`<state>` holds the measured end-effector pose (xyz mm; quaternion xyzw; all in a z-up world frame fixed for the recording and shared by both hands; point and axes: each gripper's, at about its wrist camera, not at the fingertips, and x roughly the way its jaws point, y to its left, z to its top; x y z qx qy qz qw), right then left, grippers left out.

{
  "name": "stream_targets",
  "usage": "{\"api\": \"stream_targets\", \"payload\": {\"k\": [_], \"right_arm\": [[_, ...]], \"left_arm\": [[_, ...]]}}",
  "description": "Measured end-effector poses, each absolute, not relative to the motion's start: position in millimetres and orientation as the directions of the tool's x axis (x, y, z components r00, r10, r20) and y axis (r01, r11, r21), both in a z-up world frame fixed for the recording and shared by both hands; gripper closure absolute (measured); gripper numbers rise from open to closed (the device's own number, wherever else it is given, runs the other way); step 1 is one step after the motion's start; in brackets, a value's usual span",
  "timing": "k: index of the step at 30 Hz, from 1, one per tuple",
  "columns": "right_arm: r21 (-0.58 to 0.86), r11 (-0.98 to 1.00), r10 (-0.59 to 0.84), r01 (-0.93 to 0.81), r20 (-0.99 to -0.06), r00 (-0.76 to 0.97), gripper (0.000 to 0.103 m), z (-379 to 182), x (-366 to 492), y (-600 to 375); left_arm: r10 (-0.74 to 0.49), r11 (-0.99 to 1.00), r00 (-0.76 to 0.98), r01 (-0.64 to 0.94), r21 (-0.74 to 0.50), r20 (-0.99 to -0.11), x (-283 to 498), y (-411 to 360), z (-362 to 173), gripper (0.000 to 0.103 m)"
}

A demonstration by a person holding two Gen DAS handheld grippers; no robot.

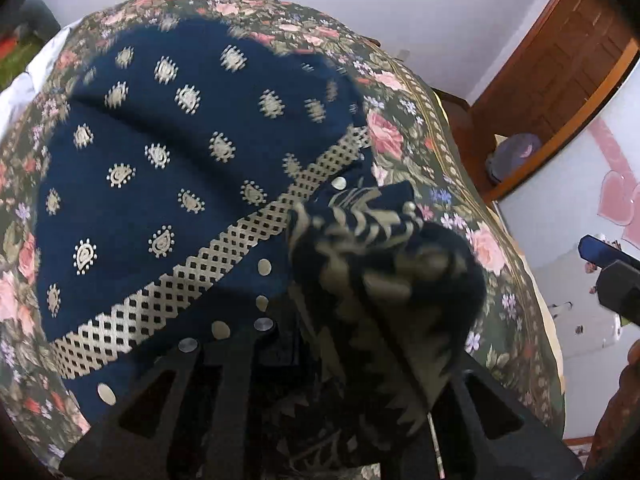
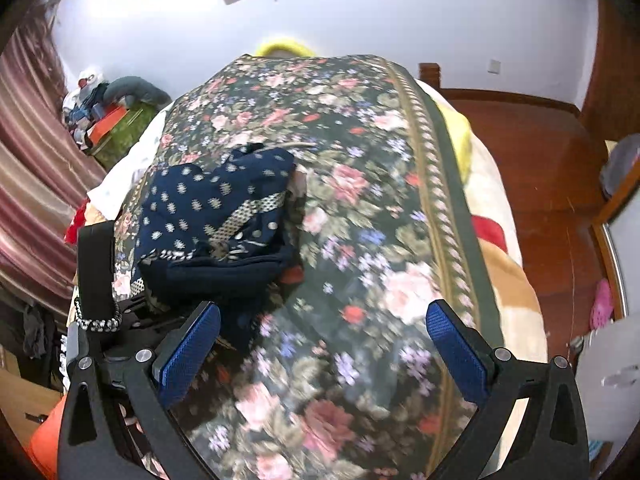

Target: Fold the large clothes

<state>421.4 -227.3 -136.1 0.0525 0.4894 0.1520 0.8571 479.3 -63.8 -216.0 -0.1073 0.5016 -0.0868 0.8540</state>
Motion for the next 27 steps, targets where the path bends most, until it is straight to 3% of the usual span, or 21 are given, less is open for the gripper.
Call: {"api": "stream_targets", "payload": {"k": [2, 4, 7, 8, 14, 19, 23, 27], "right_arm": [[0.236, 0.949, 0.308, -0.208, -0.828, 0.469, 0.0, -137.6, 419.0, -232.6], [0.232, 0.95, 0.305, -0.207, -0.828, 0.471, 0.0, -137.3, 416.9, -235.1], [0.241, 0.947, 0.315, -0.211, -0.82, 0.479, 0.0, -135.3, 416.2, -234.2], [0.245, 0.946, 0.32, -0.213, -0.815, 0.483, 0.0, -133.7, 415.1, -233.8], [0.255, 0.937, 0.343, -0.241, -0.804, 0.485, 0.0, -123.3, 410.9, -226.9], [0.263, 0.92, 0.377, -0.289, -0.791, 0.482, 0.0, -115.7, 417.3, -201.8], [0.291, 0.899, 0.421, -0.328, -0.784, 0.457, 0.0, -117.5, 430.3, -169.6], [0.285, 0.887, 0.428, -0.364, -0.802, 0.417, 0.0, -136.7, 443.8, -129.3]], "left_arm": [[-0.246, 0.968, 0.481, 0.072, -0.242, -0.841, 475.2, -64.4, -208.3, 0.092], [-0.238, 0.971, 0.469, 0.104, -0.214, -0.851, 471.6, -65.5, -201.0, 0.083], [-0.308, 0.951, 0.421, 0.167, -0.261, -0.853, 464.5, -72.7, -190.9, 0.038], [-0.318, 0.948, 0.417, 0.172, -0.269, -0.851, 462.4, -73.0, -188.4, 0.035], [-0.33, 0.941, 0.396, 0.215, -0.263, -0.857, 435.2, -68.1, -166.6, 0.034], [-0.352, 0.935, 0.481, 0.215, -0.281, -0.803, 411.8, -35.4, -124.1, 0.034], [-0.273, 0.962, 0.566, 0.151, -0.227, -0.778, 410.6, 4.5, -100.7, 0.025], [-0.129, 0.992, 0.576, 0.063, -0.114, -0.807, 420.7, 38.9, -119.1, 0.024]]}}
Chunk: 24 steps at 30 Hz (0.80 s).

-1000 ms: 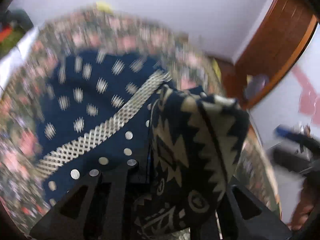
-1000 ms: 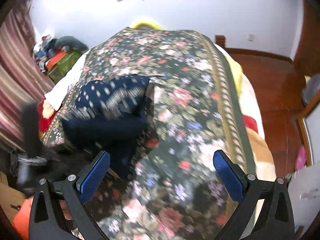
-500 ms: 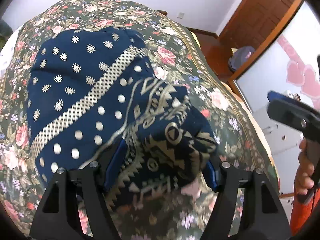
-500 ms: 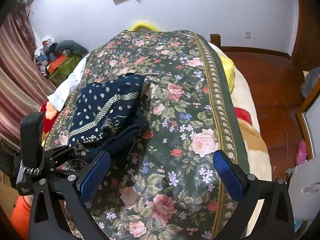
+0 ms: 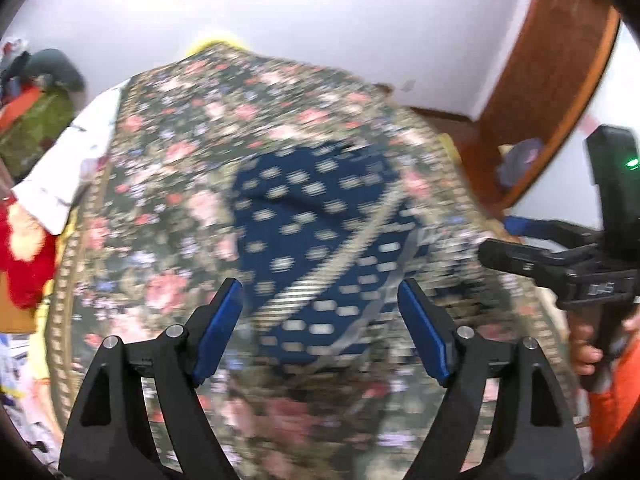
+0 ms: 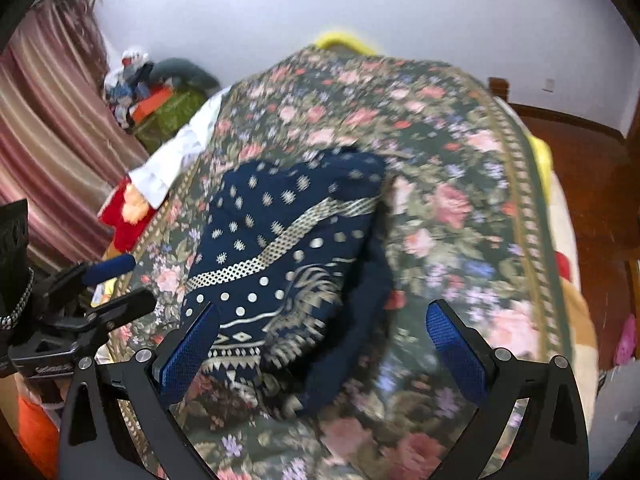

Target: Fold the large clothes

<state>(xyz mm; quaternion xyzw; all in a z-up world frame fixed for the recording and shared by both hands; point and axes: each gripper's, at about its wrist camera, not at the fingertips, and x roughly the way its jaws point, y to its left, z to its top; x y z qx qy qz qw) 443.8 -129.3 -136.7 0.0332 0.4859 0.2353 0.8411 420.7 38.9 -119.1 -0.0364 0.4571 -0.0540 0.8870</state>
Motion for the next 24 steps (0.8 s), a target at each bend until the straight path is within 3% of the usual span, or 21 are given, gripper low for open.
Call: {"api": "stream_targets", "payload": {"k": [7, 10, 13, 24], "right_arm": [[0.185, 0.926, 0.29, -0.328, -0.906, 0.308, 0.0, -217.6, 463.0, -114.8], [0.278, 0.914, 0.348, -0.295, -0.911, 0.222, 0.0, -241.6, 463.0, -137.4], [0.342, 0.898, 0.402, -0.276, -0.893, 0.202, 0.0, -239.7, 460.7, -154.4], [0.337, 0.876, 0.435, -0.345, -0.86, 0.267, 0.0, -207.9, 477.4, -134.5]], "left_arm": [[-0.112, 0.994, 0.48, 0.047, -0.102, -0.87, 431.2, 56.6, -192.5, 0.023], [-0.17, 0.985, 0.476, 0.048, -0.167, -0.863, 425.5, 60.8, -203.0, 0.021], [-0.176, 0.984, 0.484, 0.055, -0.171, -0.857, 417.3, 60.5, -201.2, 0.021], [-0.141, 0.99, 0.529, 0.051, -0.135, -0.837, 436.4, 72.8, -178.6, 0.021]]}}
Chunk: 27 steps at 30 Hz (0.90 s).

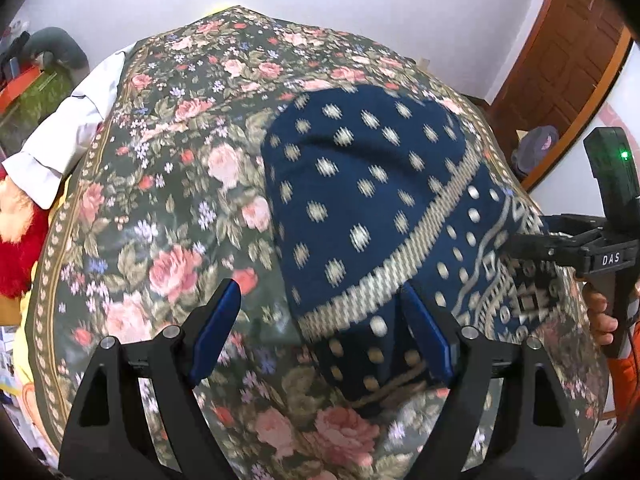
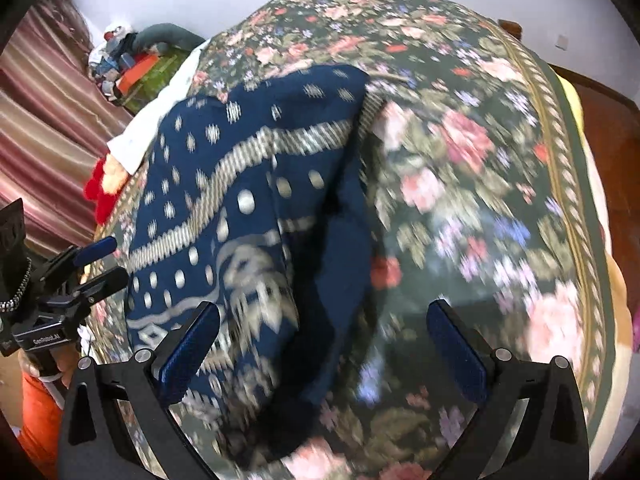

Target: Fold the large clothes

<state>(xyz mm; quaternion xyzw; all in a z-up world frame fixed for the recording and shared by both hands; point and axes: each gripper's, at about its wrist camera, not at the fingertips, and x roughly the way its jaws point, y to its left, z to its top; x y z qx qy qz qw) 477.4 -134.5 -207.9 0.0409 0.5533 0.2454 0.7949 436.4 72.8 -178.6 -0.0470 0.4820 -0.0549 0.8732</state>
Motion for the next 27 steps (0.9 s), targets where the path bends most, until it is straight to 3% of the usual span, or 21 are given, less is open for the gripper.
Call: {"api": "stream_targets", "payload": {"k": [5, 10, 15, 24, 27], "right_arm": [[0.353, 0.873, 0.44, -0.338, -0.868, 0.229, 0.0, -226.2, 510.6, -114.7], [0.459, 0.823, 0.53, -0.334, -0.832, 0.163, 0.0, -247.4, 531.5, -107.7], [0.518, 0.779, 0.591, -0.355, -0.795, 0.137, 0.0, -256.3, 542.3, -101.4], [0.526, 0.754, 0.618, -0.394, -0.772, 0.151, 0.001, -262.0, 554.7, -74.4], [0.526, 0.75, 0.618, -0.401, -0.773, 0.143, 0.008, -259.7, 556.9, -70.9]], "left_arm": [[-0.219, 0.972, 0.502, 0.042, -0.229, -0.837, 466.4, 87.8, -191.4, 0.02], [-0.343, 0.924, 0.456, 0.005, -0.383, -0.821, 495.9, 102.0, -216.3, 0.009], [-0.477, 0.852, 0.404, -0.005, -0.523, -0.781, 516.9, 109.7, -241.0, 0.005], [-0.643, 0.721, 0.354, -0.022, -0.693, -0.68, 543.0, 113.8, -273.7, 0.003], [-0.663, 0.705, 0.356, 0.003, -0.709, -0.658, 545.4, 113.4, -274.6, 0.01]]}}
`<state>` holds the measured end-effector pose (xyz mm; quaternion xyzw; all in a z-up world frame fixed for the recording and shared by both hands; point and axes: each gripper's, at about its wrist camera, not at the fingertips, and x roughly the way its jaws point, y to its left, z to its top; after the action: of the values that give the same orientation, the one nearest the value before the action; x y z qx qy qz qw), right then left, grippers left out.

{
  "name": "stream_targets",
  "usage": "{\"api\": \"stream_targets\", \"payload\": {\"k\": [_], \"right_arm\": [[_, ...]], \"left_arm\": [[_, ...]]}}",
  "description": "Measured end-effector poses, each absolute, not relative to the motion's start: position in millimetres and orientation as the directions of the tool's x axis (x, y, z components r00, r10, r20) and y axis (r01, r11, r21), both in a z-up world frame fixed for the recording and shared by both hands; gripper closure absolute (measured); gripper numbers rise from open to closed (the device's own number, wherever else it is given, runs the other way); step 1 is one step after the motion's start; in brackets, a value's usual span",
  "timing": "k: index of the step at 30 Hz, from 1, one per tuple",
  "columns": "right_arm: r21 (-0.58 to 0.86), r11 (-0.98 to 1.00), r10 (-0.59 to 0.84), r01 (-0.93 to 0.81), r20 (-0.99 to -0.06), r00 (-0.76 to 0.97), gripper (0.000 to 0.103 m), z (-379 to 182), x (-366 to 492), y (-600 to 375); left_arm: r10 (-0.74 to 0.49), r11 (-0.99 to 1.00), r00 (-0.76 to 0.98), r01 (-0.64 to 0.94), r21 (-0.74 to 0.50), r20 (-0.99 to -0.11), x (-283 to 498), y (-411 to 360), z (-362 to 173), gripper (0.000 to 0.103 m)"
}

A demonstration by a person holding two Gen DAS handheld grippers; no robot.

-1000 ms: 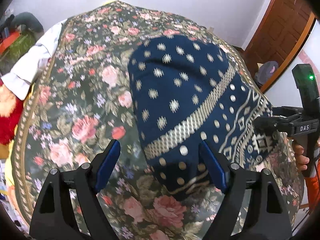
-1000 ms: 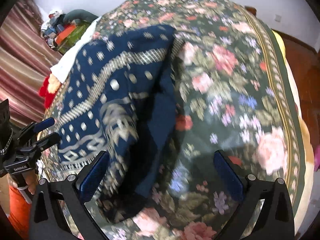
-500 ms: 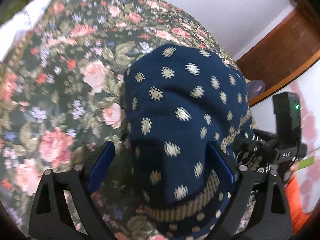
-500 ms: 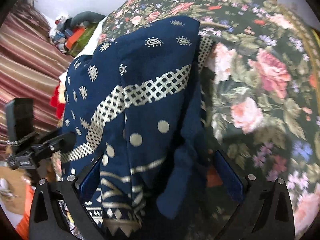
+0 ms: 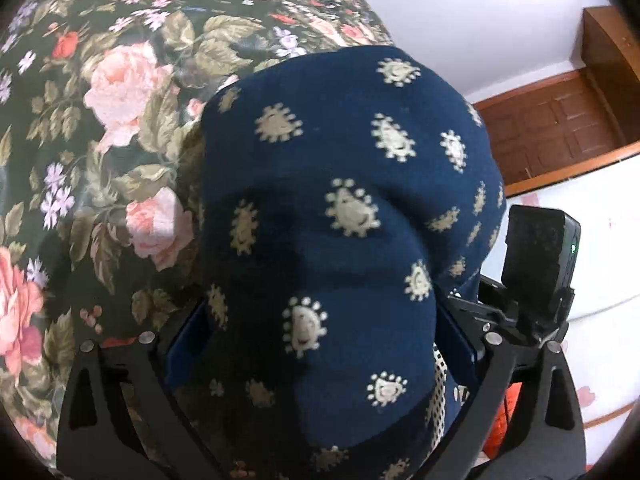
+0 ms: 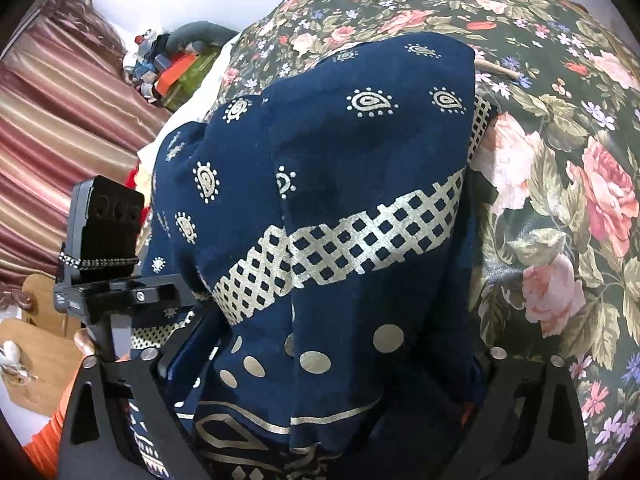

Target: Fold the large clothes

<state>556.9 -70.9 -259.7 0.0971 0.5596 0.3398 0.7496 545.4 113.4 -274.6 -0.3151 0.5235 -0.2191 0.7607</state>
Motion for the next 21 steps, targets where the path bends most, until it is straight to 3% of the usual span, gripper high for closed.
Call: {"api": "stream_targets", "payload": {"k": [10, 21], "right_arm": [[0.557, 0.704, 0.673, -0.441, -0.723, 0.16, 0.054, -231.8, 540.3, -74.2], [0.538, 0.68, 0.699, -0.498, -0.681, 0.218, 0.058, -152.9, 501.4, -63.7]], "left_arm": [[-0.636, 0.726, 0.428, 0.051, -0.685, -0.642, 530.3, 114.5, -234.8, 0.033], [-0.595, 0.765, 0.533, 0.146, -0.627, -0.602, 477.9, 126.8, -128.9, 0.039]]}}
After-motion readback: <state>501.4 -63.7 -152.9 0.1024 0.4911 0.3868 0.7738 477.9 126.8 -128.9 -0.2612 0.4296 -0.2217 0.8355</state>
